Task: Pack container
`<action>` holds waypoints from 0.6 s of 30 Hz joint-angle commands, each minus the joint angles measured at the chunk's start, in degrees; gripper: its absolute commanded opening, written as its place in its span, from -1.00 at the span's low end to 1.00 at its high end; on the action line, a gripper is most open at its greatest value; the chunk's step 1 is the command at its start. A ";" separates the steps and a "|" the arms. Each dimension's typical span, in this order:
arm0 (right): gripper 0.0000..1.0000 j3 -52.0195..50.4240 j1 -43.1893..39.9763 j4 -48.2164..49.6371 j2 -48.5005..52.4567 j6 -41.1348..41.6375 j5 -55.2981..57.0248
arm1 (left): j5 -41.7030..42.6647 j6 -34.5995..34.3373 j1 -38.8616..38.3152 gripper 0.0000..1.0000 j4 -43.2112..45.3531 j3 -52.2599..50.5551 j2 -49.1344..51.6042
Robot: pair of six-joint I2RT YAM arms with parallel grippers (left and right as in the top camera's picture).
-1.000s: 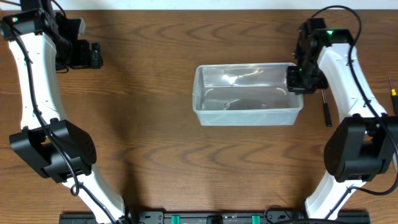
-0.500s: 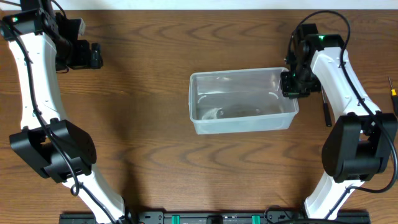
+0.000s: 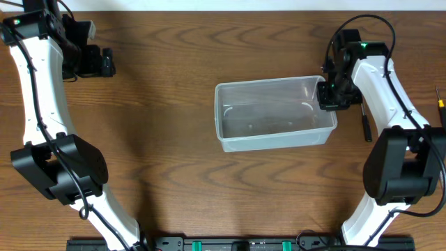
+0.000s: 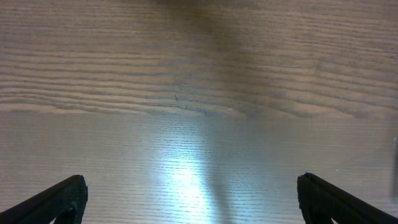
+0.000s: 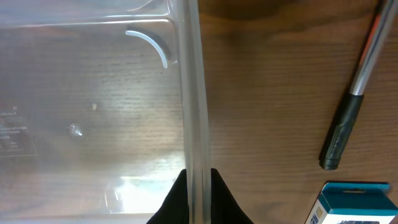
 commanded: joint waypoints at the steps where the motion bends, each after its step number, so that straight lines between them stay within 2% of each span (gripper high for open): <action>1: -0.97 -2.16 -1.16 1.05 -0.42 0.87 3.45 | 0.74 -0.09 0.20 0.96 -0.37 -0.39 0.68; 18: -0.93 -3.41 -1.66 1.09 -0.42 0.83 4.96 | 0.74 -0.09 0.20 0.97 -0.39 -0.39 0.68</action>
